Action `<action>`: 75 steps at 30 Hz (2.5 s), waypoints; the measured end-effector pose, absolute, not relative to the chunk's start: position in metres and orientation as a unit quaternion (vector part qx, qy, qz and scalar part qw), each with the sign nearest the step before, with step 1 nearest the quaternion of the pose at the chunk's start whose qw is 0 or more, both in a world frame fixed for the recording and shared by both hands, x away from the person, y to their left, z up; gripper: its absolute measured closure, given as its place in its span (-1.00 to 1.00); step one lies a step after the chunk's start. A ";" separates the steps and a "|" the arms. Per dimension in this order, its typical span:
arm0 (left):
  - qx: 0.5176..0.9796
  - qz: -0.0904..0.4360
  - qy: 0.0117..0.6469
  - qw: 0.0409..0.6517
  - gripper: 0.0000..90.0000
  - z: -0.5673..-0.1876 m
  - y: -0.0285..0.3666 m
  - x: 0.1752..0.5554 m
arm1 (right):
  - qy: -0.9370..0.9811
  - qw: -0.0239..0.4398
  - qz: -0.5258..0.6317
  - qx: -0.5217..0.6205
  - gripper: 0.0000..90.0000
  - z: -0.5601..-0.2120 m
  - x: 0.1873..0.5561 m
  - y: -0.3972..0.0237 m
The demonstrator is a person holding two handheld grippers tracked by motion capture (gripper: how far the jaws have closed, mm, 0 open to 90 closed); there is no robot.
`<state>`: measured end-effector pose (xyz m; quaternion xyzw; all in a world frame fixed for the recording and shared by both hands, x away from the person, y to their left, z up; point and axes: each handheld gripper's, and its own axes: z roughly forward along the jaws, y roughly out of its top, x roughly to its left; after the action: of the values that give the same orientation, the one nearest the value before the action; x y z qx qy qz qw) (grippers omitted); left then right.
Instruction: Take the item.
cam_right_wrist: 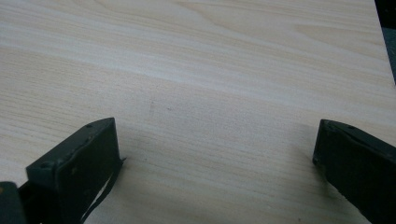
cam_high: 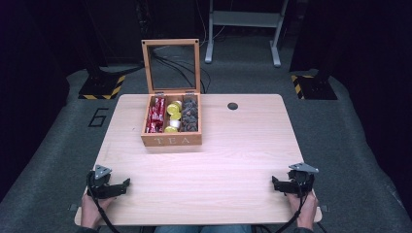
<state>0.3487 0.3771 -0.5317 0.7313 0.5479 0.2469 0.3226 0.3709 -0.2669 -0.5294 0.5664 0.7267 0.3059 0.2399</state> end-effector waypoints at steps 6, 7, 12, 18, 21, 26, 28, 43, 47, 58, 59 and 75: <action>0.741 0.234 0.545 0.315 -0.95 -0.531 0.377 0.351 | 0.726 0.242 0.306 0.567 -1.00 -0.529 0.371 -0.266; 0.740 0.235 0.545 0.317 -0.95 -0.531 0.376 0.351 | 0.725 0.243 0.306 0.567 -1.00 -0.529 0.371 -0.266; 0.735 0.234 0.543 0.332 -0.93 -0.523 0.375 0.352 | 0.728 0.245 0.305 0.563 -1.00 -0.530 0.371 -0.267; 0.736 0.229 0.535 0.346 -0.92 -0.505 0.368 0.359 | 0.726 0.244 0.307 0.564 -1.00 -0.530 0.371 -0.267; 0.738 0.229 0.530 0.349 -0.92 -0.497 0.364 0.364 | 0.726 0.241 0.306 0.567 -1.00 -0.530 0.371 -0.267; 0.743 0.226 0.520 0.355 -0.91 -0.488 0.354 0.372 | 0.726 0.240 0.308 0.567 -1.00 -0.530 0.371 -0.268; 0.742 0.231 0.517 0.360 -0.90 -0.485 0.351 0.375 | 0.724 0.241 0.309 0.567 -1.00 -0.530 0.371 -0.268; 0.748 0.217 0.505 0.372 -0.85 -0.473 0.340 0.398 | 0.725 0.240 0.309 0.567 -1.00 -0.530 0.371 -0.268; 0.749 0.215 0.503 0.373 -0.85 -0.470 0.337 0.404 | 0.722 0.239 0.310 0.571 -1.00 -0.530 0.371 -0.267; 0.755 0.213 0.495 0.372 -0.83 -0.460 0.329 0.422 | 0.725 0.238 0.307 0.568 -1.00 -0.530 0.370 -0.268; 0.755 0.213 0.495 0.373 -0.83 -0.458 0.328 0.424 | 0.722 0.239 0.309 0.571 -1.00 -0.530 0.371 -0.267; 0.760 0.211 0.489 0.373 -0.79 -0.441 0.315 0.460 | 0.722 0.239 0.312 0.570 -1.00 -0.530 0.371 -0.267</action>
<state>0.4599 0.3148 -0.4414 0.7596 0.4893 0.2114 0.3726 0.3707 -0.2671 -0.5298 0.5699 0.7219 0.3116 0.2386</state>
